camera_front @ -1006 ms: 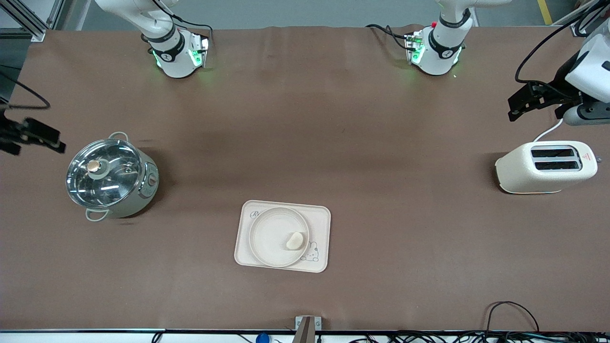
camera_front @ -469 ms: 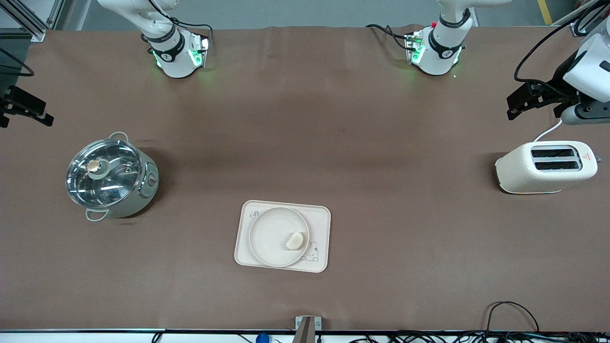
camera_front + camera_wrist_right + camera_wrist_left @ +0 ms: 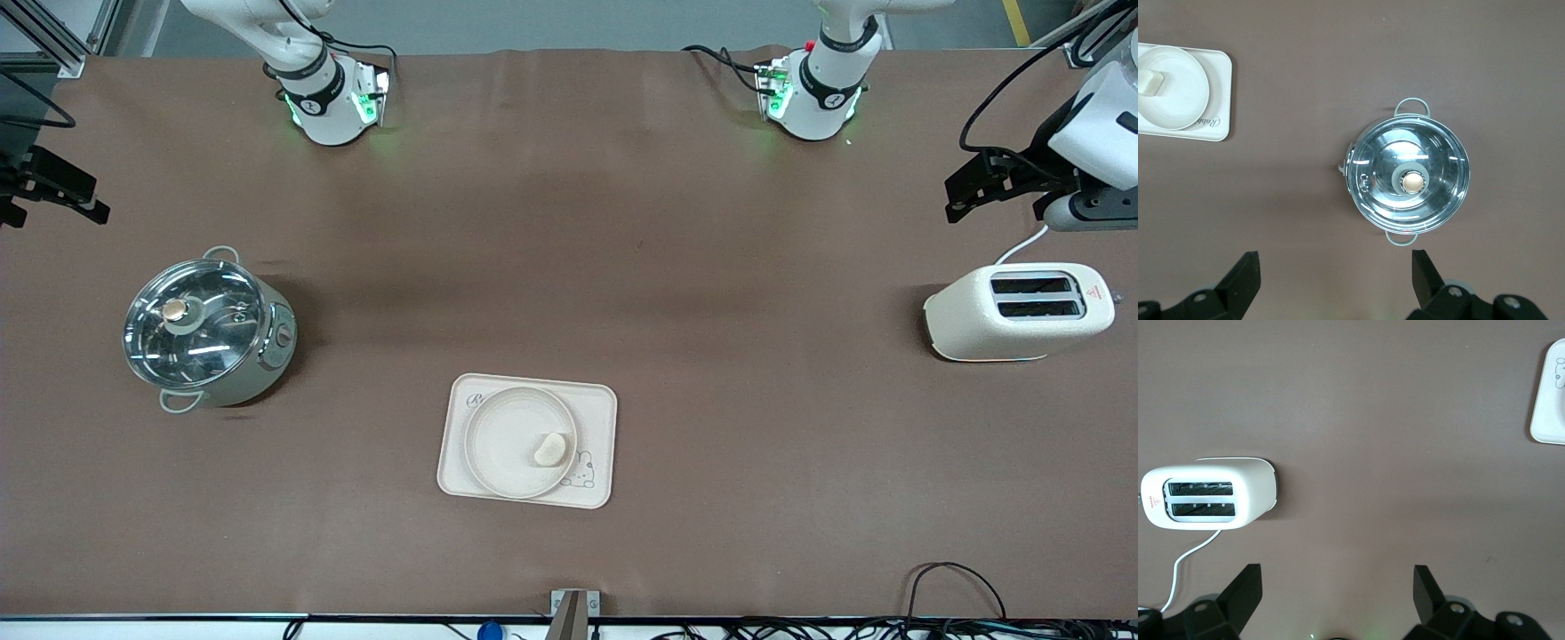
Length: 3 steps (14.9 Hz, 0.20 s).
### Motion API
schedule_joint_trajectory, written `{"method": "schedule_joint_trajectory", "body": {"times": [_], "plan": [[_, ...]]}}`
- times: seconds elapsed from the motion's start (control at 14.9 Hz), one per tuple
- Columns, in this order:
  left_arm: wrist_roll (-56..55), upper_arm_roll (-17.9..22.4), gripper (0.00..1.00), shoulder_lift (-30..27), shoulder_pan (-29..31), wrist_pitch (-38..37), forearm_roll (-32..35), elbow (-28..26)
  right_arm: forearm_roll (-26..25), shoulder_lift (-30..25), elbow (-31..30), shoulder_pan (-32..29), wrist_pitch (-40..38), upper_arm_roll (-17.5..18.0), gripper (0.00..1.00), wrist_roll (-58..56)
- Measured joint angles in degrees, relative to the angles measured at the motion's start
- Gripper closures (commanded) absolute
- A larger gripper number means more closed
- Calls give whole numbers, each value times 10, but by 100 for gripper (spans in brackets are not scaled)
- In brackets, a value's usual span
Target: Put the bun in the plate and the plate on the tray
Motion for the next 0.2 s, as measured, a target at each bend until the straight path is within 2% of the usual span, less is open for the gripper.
{"method": "schedule_joint_trajectory", "body": {"times": [0.2], "plan": [[0,-1,0,0,0,0,0,0,-13,0,-2,0,3,-2,0,0]]}}
